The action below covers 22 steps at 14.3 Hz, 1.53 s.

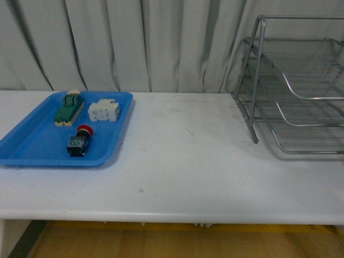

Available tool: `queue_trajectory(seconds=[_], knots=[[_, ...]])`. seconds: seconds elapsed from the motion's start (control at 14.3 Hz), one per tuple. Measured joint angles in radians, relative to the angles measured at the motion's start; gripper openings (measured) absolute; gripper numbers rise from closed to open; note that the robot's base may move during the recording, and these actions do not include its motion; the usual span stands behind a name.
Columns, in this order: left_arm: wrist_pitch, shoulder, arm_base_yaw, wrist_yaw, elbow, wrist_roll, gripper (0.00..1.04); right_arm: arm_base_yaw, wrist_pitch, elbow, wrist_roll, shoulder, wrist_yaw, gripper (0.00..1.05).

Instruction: Place button on rack with both arms

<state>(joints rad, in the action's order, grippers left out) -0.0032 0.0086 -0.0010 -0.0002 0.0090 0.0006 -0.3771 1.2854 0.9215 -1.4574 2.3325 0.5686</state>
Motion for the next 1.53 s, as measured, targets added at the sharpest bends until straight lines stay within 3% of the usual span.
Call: queue_trajectory(seconds=[0.56,0.63,1.12,1.19,1.53], knots=[[0.0,0.0,0.0,0.0,0.0,0.0,0.98,0.025,0.0,0.064,0.048,0.056,-0.004,0.98],[0.0,0.0,0.0,0.0,0.0,0.0,0.98,0.025,0.0,0.072,0.054,0.058,-0.004,0.91],[0.0,0.0,0.0,0.0,0.0,0.0,0.98,0.03,-0.006,0.139,0.094,0.09,-0.014,0.13],[0.0,0.0,0.0,0.0,0.0,0.0,0.98,0.03,-0.005,0.14,0.074,0.099,-0.018,0.06],[0.0,0.0,0.0,0.0,0.0,0.0,0.98,0.021,0.008,0.119,0.04,0.1,-0.006,0.05]])
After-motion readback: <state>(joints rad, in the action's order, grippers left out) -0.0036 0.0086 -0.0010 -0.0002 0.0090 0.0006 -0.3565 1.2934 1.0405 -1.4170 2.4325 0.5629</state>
